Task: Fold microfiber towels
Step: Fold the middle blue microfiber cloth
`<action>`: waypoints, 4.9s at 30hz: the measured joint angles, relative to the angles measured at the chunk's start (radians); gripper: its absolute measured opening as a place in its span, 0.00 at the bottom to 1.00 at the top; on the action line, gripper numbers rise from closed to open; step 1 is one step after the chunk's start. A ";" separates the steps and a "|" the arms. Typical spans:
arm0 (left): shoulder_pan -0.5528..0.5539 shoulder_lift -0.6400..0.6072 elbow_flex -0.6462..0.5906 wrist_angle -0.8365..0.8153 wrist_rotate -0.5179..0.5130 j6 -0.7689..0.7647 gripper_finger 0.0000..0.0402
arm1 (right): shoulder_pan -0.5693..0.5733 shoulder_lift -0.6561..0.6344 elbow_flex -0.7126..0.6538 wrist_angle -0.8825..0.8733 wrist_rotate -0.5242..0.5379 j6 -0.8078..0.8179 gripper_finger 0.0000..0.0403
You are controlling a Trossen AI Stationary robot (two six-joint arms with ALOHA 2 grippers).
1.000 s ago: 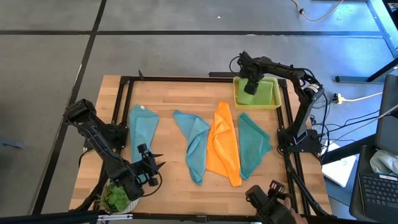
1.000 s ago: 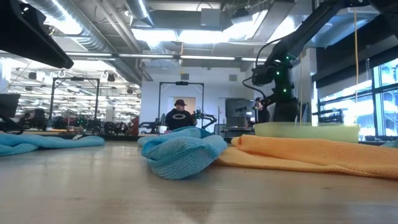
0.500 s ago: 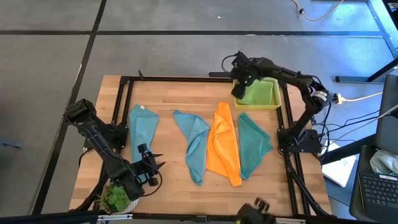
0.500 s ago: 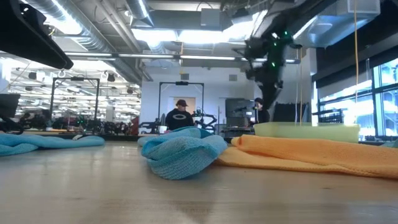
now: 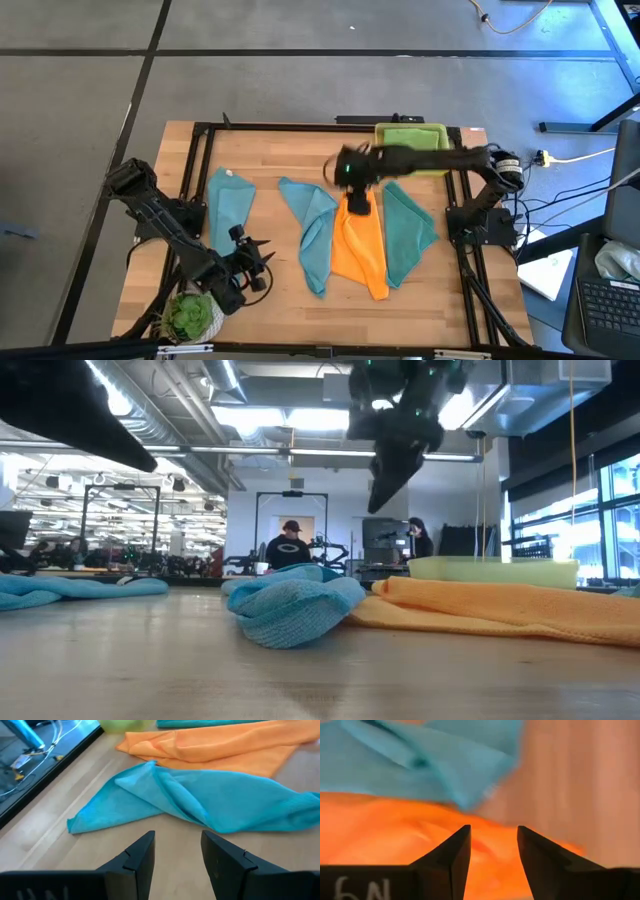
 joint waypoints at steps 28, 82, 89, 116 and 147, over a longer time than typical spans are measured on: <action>0.374 -0.010 0.000 0.057 0.143 0.446 0.38 | 0.160 0.012 -0.436 0.733 0.299 0.200 0.40; 0.816 -0.069 0.048 0.266 0.554 1.210 0.38 | -0.213 0.202 -0.380 0.804 -0.564 0.760 0.40; 0.790 -0.068 0.048 0.248 0.544 1.187 0.38 | -0.205 0.230 -0.379 0.796 -0.533 0.745 0.40; 0.777 -0.068 0.048 0.224 0.537 1.177 0.38 | -0.175 0.233 -0.291 0.807 -0.602 0.609 0.01; 0.805 -0.091 0.019 0.265 0.505 1.234 0.38 | 0.082 0.232 0.561 -0.679 -0.176 0.323 0.00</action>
